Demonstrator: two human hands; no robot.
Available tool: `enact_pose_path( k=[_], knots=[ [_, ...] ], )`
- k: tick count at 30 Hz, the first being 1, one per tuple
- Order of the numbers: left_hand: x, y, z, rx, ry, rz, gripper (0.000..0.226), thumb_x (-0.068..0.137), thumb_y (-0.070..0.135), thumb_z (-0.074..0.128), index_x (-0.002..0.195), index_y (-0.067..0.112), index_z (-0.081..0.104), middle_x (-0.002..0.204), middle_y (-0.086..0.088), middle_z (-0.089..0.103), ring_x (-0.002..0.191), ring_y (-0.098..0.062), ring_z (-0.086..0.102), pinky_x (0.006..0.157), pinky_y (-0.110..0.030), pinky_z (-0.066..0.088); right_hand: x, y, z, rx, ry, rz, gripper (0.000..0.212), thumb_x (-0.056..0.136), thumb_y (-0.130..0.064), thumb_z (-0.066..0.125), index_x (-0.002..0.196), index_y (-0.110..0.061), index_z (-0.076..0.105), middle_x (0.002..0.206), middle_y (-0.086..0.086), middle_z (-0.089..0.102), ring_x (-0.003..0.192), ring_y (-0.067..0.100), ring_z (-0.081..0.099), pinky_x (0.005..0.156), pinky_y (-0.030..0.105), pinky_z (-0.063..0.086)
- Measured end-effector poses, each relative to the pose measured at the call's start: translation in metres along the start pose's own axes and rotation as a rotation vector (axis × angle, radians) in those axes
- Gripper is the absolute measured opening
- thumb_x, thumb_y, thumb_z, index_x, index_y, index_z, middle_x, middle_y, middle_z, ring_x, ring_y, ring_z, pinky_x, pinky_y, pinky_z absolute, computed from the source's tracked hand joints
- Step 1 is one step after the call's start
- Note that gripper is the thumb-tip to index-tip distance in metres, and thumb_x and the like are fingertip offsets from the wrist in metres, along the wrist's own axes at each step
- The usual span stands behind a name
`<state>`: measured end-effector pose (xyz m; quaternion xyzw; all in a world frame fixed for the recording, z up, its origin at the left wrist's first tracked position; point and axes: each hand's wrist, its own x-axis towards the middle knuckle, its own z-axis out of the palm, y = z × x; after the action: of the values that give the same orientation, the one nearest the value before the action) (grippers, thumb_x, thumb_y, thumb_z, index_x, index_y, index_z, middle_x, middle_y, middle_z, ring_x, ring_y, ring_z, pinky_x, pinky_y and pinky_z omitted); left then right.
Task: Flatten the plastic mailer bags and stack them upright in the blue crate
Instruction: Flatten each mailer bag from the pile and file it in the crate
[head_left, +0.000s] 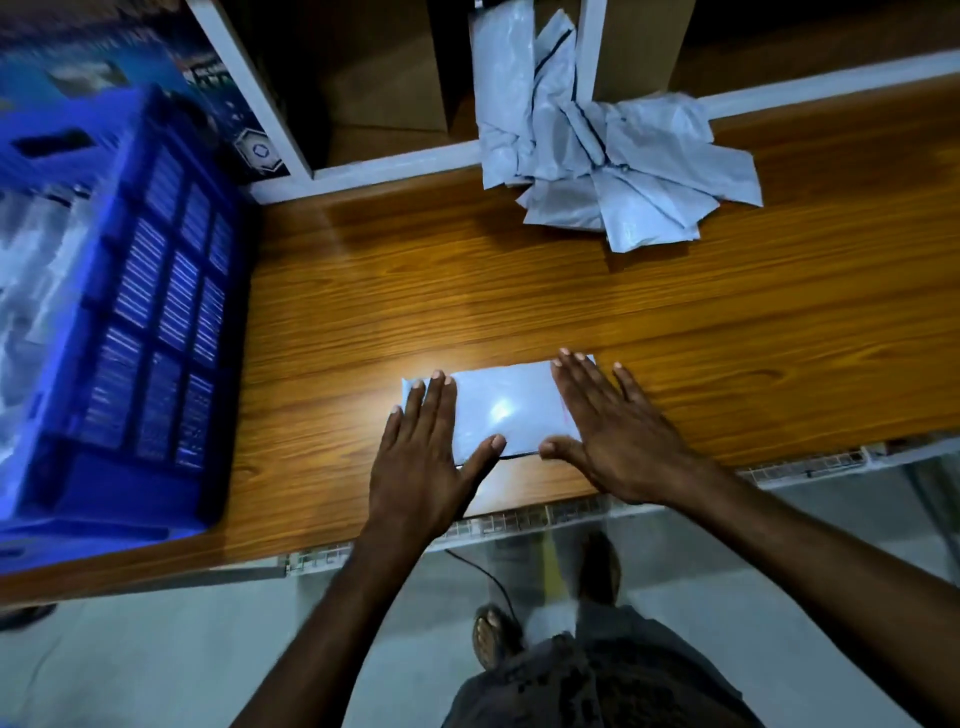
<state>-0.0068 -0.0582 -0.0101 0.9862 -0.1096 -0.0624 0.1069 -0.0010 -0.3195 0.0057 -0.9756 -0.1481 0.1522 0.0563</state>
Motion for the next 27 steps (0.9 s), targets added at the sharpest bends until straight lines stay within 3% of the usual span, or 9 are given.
enact_pose_path(
  k=[5, 8, 10, 13, 16, 20, 22, 25, 27],
  knots=[
    [-0.002, 0.002, -0.015, -0.041, -0.038, 0.007, 0.094, 0.092, 0.078, -0.011, 0.165, 0.02, 0.0, 0.171, 0.005, -0.009, 0.158, -0.014, -0.014, 0.128, -0.041, -0.001, -0.011, -0.007, -0.009, 0.044, -0.017, 0.199, 0.093, 0.089, -0.08, -0.008, 0.159, -0.019, -0.018, 0.165, -0.001, -0.027, 0.151, 0.016, -0.026, 0.122, 0.052, -0.015],
    [-0.004, 0.019, -0.016, 0.018, 0.075, 0.21, 0.069, 0.107, 0.054, 0.005, 0.165, 0.018, 0.016, 0.172, 0.0, 0.006, 0.159, -0.019, -0.004, 0.128, -0.043, 0.006, -0.021, -0.043, -0.001, 0.029, 0.275, 0.16, 0.07, 0.104, -0.053, 0.002, 0.161, -0.013, 0.011, 0.169, 0.008, 0.0, 0.157, 0.022, -0.001, 0.126, 0.05, 0.0],
    [0.0, 0.033, -0.009, -0.014, 0.08, 0.289, 0.061, 0.11, 0.043, 0.013, 0.163, 0.017, 0.023, 0.171, 0.0, 0.015, 0.159, -0.02, 0.006, 0.127, -0.046, 0.015, -0.018, -0.065, 0.01, 0.1, 0.363, 0.125, 0.061, 0.107, -0.04, 0.014, 0.16, -0.011, 0.024, 0.168, 0.008, 0.014, 0.156, 0.022, 0.013, 0.126, 0.046, 0.012],
    [0.001, 0.031, 0.002, -0.065, 0.059, 0.292, 0.057, 0.111, 0.039, 0.018, 0.165, 0.019, 0.018, 0.172, 0.003, 0.012, 0.159, -0.019, 0.007, 0.127, -0.044, 0.019, -0.014, -0.07, 0.026, 0.18, 0.309, 0.15, 0.057, 0.11, -0.032, 0.027, 0.163, -0.015, 0.011, 0.17, 0.002, 0.002, 0.157, 0.017, 0.003, 0.126, 0.04, 0.013],
    [-0.01, 0.012, 0.007, -0.053, 0.077, 0.241, 0.058, 0.112, 0.041, 0.02, 0.165, 0.022, 0.012, 0.172, 0.006, 0.009, 0.159, -0.017, 0.009, 0.125, -0.037, 0.017, -0.02, -0.053, 0.032, 0.099, 0.286, 0.144, 0.063, 0.109, -0.038, 0.031, 0.163, -0.021, 0.003, 0.17, 0.0, -0.003, 0.157, 0.016, -0.001, 0.126, 0.04, 0.013],
    [-0.028, -0.012, -0.007, -0.04, 0.048, 0.126, 0.065, 0.107, 0.05, 0.009, 0.165, 0.02, 0.016, 0.17, 0.004, 0.016, 0.158, -0.017, 0.012, 0.125, -0.042, 0.022, -0.032, -0.034, 0.021, 0.065, 0.208, 0.161, 0.073, 0.102, -0.056, 0.003, 0.163, -0.017, 0.003, 0.17, 0.0, -0.002, 0.156, 0.014, -0.003, 0.127, 0.04, 0.004],
    [-0.027, -0.013, -0.018, -0.071, 0.055, 0.09, 0.066, 0.106, 0.049, 0.007, 0.164, 0.02, 0.021, 0.17, 0.005, 0.016, 0.159, -0.018, 0.01, 0.126, -0.041, 0.018, -0.032, -0.035, 0.007, 0.098, 0.214, 0.174, 0.075, 0.1, -0.055, -0.003, 0.163, -0.015, 0.007, 0.17, 0.002, 0.0, 0.157, 0.016, -0.002, 0.127, 0.039, 0.0],
    [0.0, 0.004, -0.028, -0.103, 0.121, 0.146, 0.058, 0.11, 0.039, 0.017, 0.163, 0.017, 0.025, 0.17, 0.004, 0.017, 0.159, -0.019, 0.008, 0.126, -0.038, 0.013, -0.005, -0.056, -0.013, 0.178, 0.257, 0.155, 0.065, 0.107, -0.046, 0.007, 0.162, -0.013, 0.003, 0.169, 0.003, -0.004, 0.156, 0.017, -0.005, 0.127, 0.038, 0.0],
    [0.022, 0.012, -0.023, -0.092, 0.056, 0.183, 0.059, 0.11, 0.042, 0.011, 0.165, 0.019, 0.016, 0.172, 0.004, 0.01, 0.159, -0.017, 0.001, 0.128, -0.043, 0.011, 0.015, -0.066, -0.012, 0.216, 0.209, 0.12, 0.064, 0.109, -0.047, 0.015, 0.162, -0.014, -0.002, 0.169, 0.003, -0.008, 0.156, 0.017, -0.008, 0.127, 0.039, 0.001]
  ],
)
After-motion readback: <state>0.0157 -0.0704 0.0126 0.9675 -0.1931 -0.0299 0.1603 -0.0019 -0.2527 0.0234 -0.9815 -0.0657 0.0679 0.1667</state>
